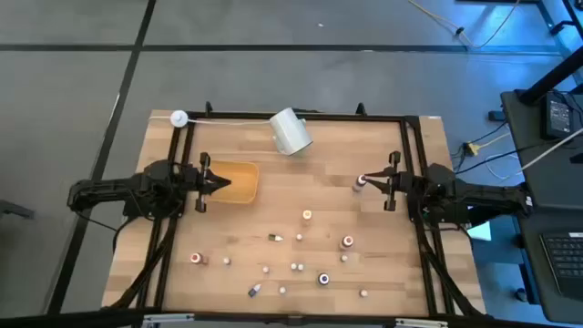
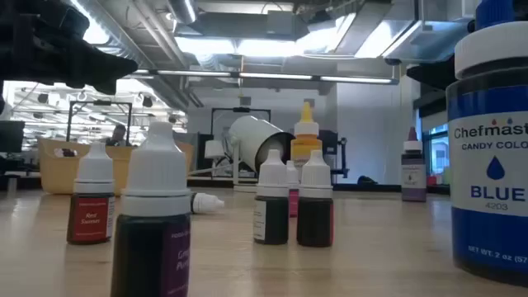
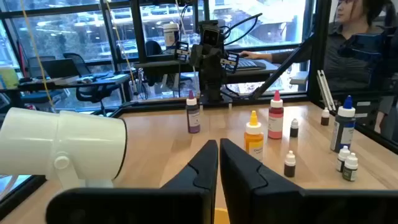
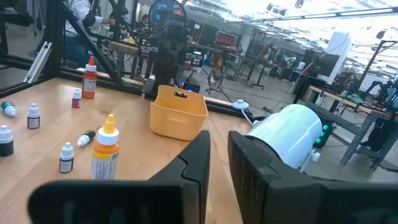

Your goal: Pick & Place food coloring

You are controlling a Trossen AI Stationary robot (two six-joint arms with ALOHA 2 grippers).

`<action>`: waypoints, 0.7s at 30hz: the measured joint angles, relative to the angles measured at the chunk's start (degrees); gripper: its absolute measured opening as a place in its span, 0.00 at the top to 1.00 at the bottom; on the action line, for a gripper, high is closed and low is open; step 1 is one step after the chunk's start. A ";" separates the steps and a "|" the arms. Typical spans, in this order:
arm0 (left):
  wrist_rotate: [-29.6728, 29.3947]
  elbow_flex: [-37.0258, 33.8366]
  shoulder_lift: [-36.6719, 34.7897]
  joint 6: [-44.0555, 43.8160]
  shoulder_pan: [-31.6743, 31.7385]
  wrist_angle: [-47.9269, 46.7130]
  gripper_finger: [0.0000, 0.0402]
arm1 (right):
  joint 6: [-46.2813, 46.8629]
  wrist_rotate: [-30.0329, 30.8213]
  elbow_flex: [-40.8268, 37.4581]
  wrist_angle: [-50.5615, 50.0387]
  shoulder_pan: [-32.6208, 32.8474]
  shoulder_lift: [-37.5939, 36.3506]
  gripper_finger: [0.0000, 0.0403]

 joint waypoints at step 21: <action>0.00 0.00 0.00 0.00 0.02 0.00 0.97 | 0.00 0.02 0.00 -0.02 0.00 0.01 0.85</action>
